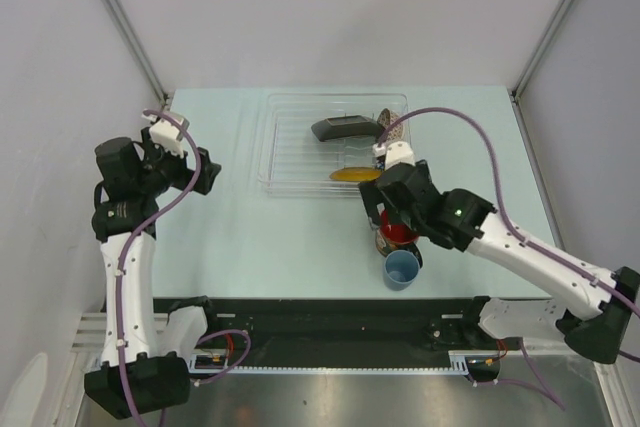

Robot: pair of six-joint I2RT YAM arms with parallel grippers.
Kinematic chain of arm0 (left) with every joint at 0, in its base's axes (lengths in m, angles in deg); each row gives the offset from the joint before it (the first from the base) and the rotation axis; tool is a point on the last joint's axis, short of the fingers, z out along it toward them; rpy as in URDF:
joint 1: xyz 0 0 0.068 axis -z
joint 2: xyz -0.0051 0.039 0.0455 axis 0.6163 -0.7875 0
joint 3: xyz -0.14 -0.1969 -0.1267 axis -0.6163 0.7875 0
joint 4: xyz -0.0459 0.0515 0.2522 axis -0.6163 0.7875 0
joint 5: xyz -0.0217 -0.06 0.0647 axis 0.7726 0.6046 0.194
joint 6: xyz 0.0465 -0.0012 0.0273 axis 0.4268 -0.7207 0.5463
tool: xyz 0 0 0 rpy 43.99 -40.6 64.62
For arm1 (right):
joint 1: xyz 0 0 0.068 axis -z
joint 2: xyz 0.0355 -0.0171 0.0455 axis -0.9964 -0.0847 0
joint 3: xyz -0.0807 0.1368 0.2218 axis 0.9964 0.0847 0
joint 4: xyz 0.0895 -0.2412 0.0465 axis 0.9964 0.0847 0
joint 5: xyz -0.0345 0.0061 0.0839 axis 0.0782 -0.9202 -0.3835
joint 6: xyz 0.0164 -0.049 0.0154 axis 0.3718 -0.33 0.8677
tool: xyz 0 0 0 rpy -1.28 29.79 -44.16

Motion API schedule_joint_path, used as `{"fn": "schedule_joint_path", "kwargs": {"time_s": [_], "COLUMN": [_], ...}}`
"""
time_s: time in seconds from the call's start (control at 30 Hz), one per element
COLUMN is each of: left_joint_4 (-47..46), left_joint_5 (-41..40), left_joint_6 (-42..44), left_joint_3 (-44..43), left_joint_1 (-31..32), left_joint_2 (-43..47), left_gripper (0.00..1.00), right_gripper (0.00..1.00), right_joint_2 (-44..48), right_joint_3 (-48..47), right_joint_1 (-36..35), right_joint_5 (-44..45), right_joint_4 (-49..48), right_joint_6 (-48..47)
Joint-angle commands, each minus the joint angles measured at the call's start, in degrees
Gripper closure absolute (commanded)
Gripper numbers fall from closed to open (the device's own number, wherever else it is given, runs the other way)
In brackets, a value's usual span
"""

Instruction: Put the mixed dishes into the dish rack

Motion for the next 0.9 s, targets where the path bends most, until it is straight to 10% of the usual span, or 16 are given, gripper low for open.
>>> {"fn": "schedule_joint_path", "kwargs": {"time_s": [0.0,0.13,0.87], "left_joint_4": [-0.4,-0.5,2.4], "left_joint_5": [2.4,3.9,1.0], "left_joint_6": [0.6,-1.0,-0.1], "left_joint_3": [-1.8,-2.1,-1.9], "left_joint_1": [-0.6,-0.6,-0.6], "left_joint_2": [0.9,0.2,3.4], "left_gripper": [0.0,0.0,0.0], "right_gripper": [0.0,0.0,0.07], "right_joint_2": [9.5,13.3,-9.1], "right_joint_3": [-8.3,-3.8,-6.0], "right_joint_1": [0.3,3.3,-5.9], "right_joint_5": [6.5,-6.3,2.6], "right_joint_4": [0.1,-5.7,8.1], "right_joint_6": [21.7,11.2,13.3]}}
